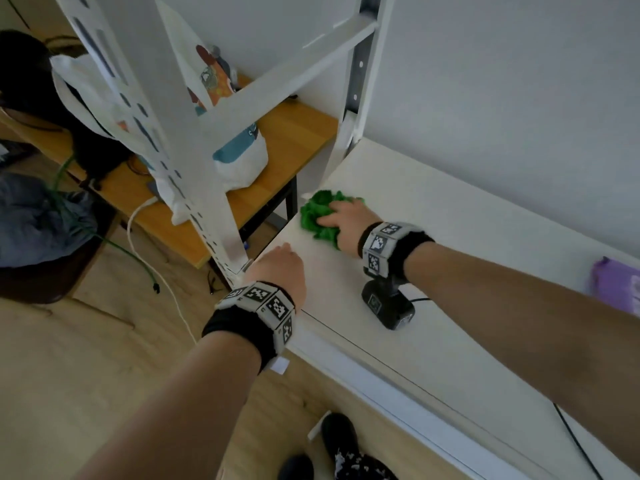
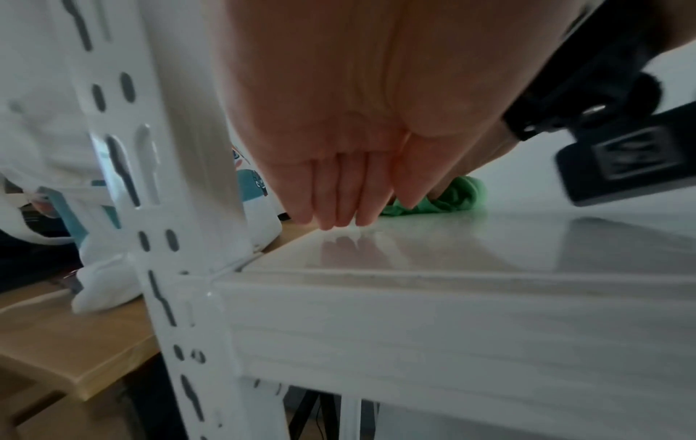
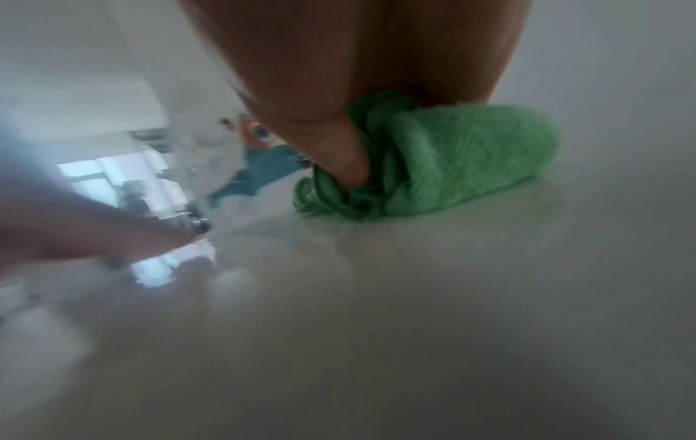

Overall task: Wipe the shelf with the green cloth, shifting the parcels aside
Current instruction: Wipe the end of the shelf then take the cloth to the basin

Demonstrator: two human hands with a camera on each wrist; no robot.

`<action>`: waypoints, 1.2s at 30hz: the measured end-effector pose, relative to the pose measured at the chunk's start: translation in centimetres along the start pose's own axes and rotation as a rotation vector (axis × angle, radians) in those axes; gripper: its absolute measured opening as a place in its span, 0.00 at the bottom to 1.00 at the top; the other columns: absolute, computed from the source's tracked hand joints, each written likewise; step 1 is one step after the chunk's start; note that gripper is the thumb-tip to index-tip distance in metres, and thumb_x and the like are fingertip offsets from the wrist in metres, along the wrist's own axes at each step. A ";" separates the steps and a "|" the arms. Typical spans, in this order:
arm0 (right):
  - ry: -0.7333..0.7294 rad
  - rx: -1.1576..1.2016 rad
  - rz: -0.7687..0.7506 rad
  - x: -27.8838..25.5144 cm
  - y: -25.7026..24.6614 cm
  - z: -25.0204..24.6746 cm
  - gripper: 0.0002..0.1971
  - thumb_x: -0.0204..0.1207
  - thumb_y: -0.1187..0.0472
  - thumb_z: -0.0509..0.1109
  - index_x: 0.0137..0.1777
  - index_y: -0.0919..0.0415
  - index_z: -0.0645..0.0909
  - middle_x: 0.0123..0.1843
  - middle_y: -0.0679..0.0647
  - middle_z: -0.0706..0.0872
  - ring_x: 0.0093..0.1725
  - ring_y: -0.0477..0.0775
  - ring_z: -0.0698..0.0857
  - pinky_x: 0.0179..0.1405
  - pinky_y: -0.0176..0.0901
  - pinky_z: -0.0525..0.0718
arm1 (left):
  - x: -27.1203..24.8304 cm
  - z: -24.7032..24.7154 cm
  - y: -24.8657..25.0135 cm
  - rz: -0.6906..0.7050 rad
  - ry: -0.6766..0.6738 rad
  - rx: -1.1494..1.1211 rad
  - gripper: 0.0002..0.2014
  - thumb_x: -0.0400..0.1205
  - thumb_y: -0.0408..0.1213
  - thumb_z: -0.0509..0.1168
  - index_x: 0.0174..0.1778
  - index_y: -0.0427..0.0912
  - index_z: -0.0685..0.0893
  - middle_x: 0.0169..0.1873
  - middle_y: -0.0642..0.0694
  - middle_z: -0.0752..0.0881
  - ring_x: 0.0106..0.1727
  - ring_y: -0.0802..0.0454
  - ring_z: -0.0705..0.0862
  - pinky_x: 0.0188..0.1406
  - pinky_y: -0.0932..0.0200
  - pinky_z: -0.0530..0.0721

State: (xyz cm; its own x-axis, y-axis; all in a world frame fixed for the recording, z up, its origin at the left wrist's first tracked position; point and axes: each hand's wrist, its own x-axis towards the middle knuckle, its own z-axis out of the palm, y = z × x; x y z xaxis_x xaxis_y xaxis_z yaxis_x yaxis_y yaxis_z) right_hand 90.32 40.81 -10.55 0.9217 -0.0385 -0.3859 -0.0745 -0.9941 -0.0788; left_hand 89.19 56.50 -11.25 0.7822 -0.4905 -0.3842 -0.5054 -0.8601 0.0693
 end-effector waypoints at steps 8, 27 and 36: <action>-0.034 0.120 -0.094 -8.9 0.5 4.4 0.27 0.80 0.65 0.55 0.78 0.46 0.69 0.85 0.54 0.57 0.85 0.66 0.50 0.86 0.55 0.49 | -4.3 0.9 -0.9 -0.093 -0.078 -0.079 0.22 0.86 0.34 0.51 0.76 0.33 0.67 0.78 0.43 0.64 0.79 0.48 0.65 0.76 0.52 0.71; -0.023 0.120 0.005 -12.9 -3.1 6.9 0.30 0.82 0.67 0.58 0.81 0.43 0.62 0.86 0.51 0.52 0.85 0.69 0.45 0.83 0.64 0.57 | -6.6 1.3 -3.6 0.014 -0.084 -0.111 0.29 0.83 0.23 0.52 0.82 0.35 0.58 0.84 0.46 0.52 0.84 0.49 0.56 0.81 0.53 0.64; 0.018 0.208 0.242 -8.9 -8.1 3.8 0.27 0.80 0.66 0.58 0.79 0.50 0.67 0.84 0.56 0.55 0.82 0.76 0.45 0.81 0.67 0.58 | -8.2 1.4 -4.6 0.018 -0.163 -0.027 0.28 0.84 0.25 0.50 0.83 0.35 0.55 0.85 0.44 0.48 0.85 0.48 0.52 0.81 0.52 0.60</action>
State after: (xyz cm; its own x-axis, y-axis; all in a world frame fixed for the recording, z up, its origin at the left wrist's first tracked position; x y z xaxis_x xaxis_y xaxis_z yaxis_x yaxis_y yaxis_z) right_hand 81.31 49.56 -9.97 0.8740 -0.2751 -0.4006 -0.3672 -0.9138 -0.1736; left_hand 84.55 64.67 -9.74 0.7025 -0.4788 -0.5265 -0.5073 -0.8558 0.1014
